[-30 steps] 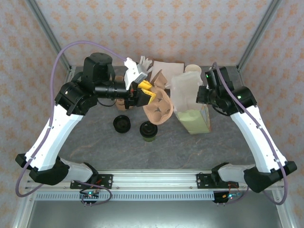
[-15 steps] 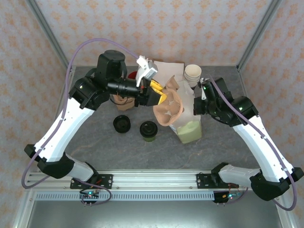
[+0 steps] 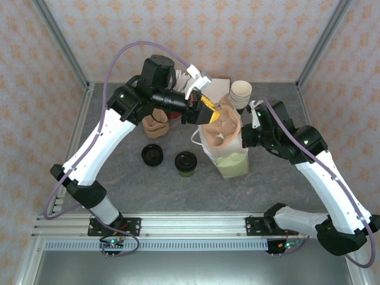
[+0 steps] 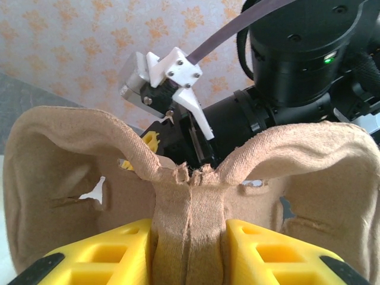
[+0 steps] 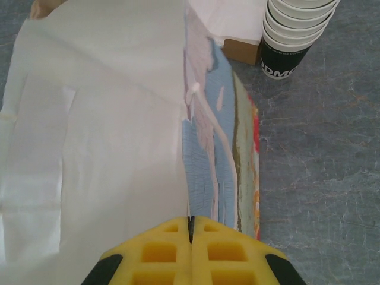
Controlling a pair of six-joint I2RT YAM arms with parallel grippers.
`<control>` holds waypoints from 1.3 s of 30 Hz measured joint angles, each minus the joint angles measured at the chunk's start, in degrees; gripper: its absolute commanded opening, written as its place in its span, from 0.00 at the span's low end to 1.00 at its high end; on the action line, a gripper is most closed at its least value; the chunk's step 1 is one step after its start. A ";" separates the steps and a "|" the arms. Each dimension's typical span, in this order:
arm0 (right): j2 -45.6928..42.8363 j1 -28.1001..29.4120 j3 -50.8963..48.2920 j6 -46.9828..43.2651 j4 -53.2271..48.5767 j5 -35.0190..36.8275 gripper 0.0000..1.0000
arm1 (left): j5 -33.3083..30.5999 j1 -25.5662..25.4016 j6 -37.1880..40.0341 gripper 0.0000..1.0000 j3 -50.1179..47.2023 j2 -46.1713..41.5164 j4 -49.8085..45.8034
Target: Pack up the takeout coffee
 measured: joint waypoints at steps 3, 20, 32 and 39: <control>-0.17 0.00 0.00 -0.24 0.09 -0.39 0.00 | 0.98 0.00 0.22 0.35 1.57 1.77 -1.03; -2.10 0.00 0.00 -0.87 0.28 -2.34 0.00 | 4.63 0.15 8.09 0.35 3.87 8.00 -10.40; -2.10 0.00 0.00 -1.05 0.31 -5.29 0.00 | 1.46 0.15 14.99 0.35 4.31 9.25 -16.22; -2.21 0.00 -0.17 -1.05 0.37 -8.24 0.00 | -0.98 0.15 16.87 0.34 4.33 9.38 -17.25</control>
